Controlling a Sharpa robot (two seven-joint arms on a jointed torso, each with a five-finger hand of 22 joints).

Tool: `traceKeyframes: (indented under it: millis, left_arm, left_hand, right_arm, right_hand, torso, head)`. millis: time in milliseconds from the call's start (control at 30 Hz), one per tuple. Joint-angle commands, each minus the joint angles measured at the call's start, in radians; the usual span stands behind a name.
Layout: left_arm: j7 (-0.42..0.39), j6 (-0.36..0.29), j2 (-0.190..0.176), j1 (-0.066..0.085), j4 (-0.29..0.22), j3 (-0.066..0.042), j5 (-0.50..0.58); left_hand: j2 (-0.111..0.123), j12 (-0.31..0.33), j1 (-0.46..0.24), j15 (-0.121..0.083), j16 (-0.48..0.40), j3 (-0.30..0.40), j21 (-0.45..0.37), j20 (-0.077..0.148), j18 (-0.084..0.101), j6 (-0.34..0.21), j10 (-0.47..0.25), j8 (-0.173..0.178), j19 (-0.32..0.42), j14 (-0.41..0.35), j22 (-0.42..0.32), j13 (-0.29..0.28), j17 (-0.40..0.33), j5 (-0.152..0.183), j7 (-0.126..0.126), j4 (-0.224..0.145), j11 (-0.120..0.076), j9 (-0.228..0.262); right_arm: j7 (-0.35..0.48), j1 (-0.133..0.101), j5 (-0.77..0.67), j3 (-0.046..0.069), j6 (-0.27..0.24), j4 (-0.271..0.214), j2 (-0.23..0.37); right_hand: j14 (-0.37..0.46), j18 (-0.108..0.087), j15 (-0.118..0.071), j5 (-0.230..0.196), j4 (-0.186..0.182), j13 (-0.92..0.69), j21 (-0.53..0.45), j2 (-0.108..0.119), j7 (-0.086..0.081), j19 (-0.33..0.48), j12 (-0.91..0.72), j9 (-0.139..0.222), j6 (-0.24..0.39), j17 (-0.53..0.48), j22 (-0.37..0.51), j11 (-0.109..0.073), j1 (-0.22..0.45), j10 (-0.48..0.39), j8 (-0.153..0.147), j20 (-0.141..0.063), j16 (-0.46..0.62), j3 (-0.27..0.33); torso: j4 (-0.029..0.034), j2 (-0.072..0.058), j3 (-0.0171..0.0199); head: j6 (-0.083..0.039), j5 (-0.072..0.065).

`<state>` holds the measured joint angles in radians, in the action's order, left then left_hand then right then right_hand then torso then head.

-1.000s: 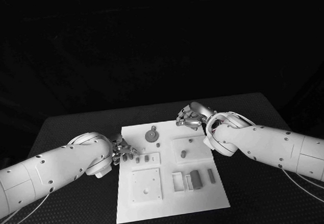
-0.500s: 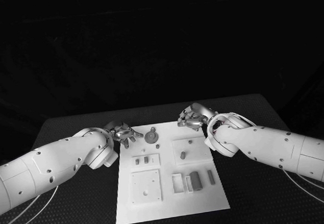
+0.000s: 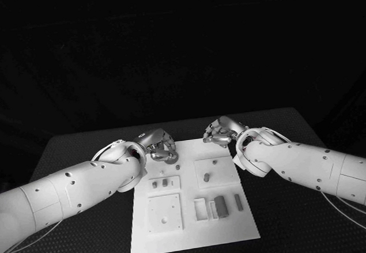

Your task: Assemble the parts on the task board

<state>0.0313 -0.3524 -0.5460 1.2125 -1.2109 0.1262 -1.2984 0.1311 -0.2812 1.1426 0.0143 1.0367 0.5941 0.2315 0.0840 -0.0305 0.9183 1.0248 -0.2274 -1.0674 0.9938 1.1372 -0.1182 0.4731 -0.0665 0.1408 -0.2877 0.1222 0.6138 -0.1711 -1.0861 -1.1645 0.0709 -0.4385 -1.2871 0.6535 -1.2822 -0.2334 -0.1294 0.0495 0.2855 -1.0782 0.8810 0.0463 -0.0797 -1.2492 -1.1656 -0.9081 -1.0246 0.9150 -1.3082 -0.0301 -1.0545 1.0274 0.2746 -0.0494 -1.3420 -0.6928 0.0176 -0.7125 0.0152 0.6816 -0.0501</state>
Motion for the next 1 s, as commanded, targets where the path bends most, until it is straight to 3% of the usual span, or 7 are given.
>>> traceKeyframes:
  millis: [33, 300, 367, 467, 733, 1000]
  left_arm:
    - [-0.062, -0.028, 0.014, 0.001, 0.003, 0.006, -0.205]
    - [-0.039, -0.004, 0.052, 0.0, 0.03, 0.044, -0.286]
    - [-0.035, 0.008, 0.058, 0.0, 0.032, 0.057, -0.299]
    - [-0.028, 0.021, 0.068, -0.001, 0.041, 0.067, -0.309]
    - [-0.026, 0.026, 0.081, -0.007, 0.065, 0.07, -0.311]
    - [-0.009, 0.038, 0.096, -0.018, 0.088, 0.071, -0.321]
  left_hand:
    - [0.005, 0.008, 0.014, -0.005, 0.01, -0.009, 0.005, 0.004, -0.017, 0.011, 0.034, 0.003, -0.015, 0.013, 0.002, -0.003, 0.007, 0.003, -0.001, 0.001, -0.003, -0.005]
    - [0.024, 0.046, 0.014, -0.01, 0.022, -0.026, 0.006, 0.011, -0.016, 0.044, 0.063, -0.009, -0.035, 0.022, 0.007, -0.006, 0.023, 0.004, -0.007, 0.006, -0.008, -0.013]
    - [0.025, 0.062, 0.012, -0.008, 0.027, -0.029, 0.009, 0.011, -0.02, 0.032, 0.057, 0.0, -0.045, 0.031, 0.009, -0.004, 0.028, 0.005, -0.006, 0.006, -0.005, -0.021]
    - [0.026, 0.072, 0.014, -0.011, 0.036, -0.031, 0.014, 0.012, -0.025, 0.007, 0.07, 0.015, -0.06, 0.042, 0.015, -0.007, 0.037, 0.005, -0.014, 0.006, -0.008, -0.033]
    - [0.022, 0.092, 0.018, -0.014, 0.047, -0.028, 0.02, 0.015, -0.031, 0.024, 0.08, 0.007, -0.079, 0.057, 0.023, -0.009, 0.049, -0.001, -0.003, 0.008, -0.01, -0.039]
    - [0.019, 0.133, 0.03, -0.026, 0.187, -0.043, 0.109, 0.03, -0.065, 0.027, 0.094, 0.008, -0.167, 0.116, 0.113, -0.013, 0.121, -0.002, -0.003, 0.007, -0.02, -0.058]
  right_arm:
    - [0.013, -0.001, 0.003, 0.0, -0.004, 0.001, -0.001]
    - [0.013, -0.005, 0.003, 0.0, -0.004, 0.001, -0.001]
    - [0.013, -0.005, 0.003, 0.0, -0.004, 0.0, -0.002]
    - [0.013, -0.006, 0.003, 0.001, -0.005, -0.001, -0.002]
    - [0.012, -0.009, 0.002, 0.001, -0.005, -0.003, -0.002]
    - [0.012, -0.01, 0.001, 0.001, -0.003, -0.007, -0.003]
  right_hand:
    - [0.002, -0.028, -0.006, 0.004, 0.0, 0.002, -0.004, 0.007, -0.001, -0.003, 0.004, 0.0, -0.004, 0.001, -0.019, 0.001, 0.001, 0.006, -0.004, -0.001, 0.005, -0.002]
    - [0.002, -0.028, -0.006, 0.004, -0.001, 0.002, -0.004, 0.008, -0.001, -0.003, 0.005, 0.0, -0.004, 0.001, -0.019, 0.001, 0.002, 0.005, -0.005, -0.001, 0.005, -0.002]
    - [0.002, -0.028, -0.006, 0.004, -0.001, 0.002, -0.004, 0.008, -0.001, -0.003, 0.005, 0.0, -0.004, 0.001, -0.019, 0.001, 0.002, 0.005, -0.005, -0.001, 0.005, -0.002]
    - [0.002, -0.028, -0.006, 0.004, -0.001, 0.002, -0.004, 0.008, -0.001, -0.002, 0.005, 0.001, -0.004, 0.001, -0.019, 0.001, 0.002, 0.005, -0.005, -0.001, 0.005, -0.002]
    - [0.002, -0.028, -0.006, 0.004, -0.001, 0.002, -0.004, 0.008, -0.001, -0.002, 0.006, 0.001, -0.004, 0.001, -0.019, 0.001, 0.002, 0.005, -0.005, -0.001, 0.005, -0.002]
    - [0.002, -0.028, -0.006, 0.004, -0.001, 0.002, -0.004, 0.008, -0.001, -0.002, 0.006, 0.001, -0.004, 0.001, -0.019, 0.001, 0.002, 0.005, -0.006, -0.001, 0.005, -0.003]
  torso:
    - [-0.0007, 0.001, 0.0013]
    - [-0.0001, 0.0, 0.0]
    - [-0.0008, -0.001, -0.0007]
    - [-0.0011, -0.001, -0.0014]
    - [-0.0015, -0.004, -0.0036]
    - [-0.0015, -0.003, -0.0025]
  head:
    - [-0.001, -0.002]
    - [0.0, -0.006]
    - [-0.001, -0.007]
    - [0.001, -0.009]
    - [0.002, -0.011]
    - [0.005, -0.013]
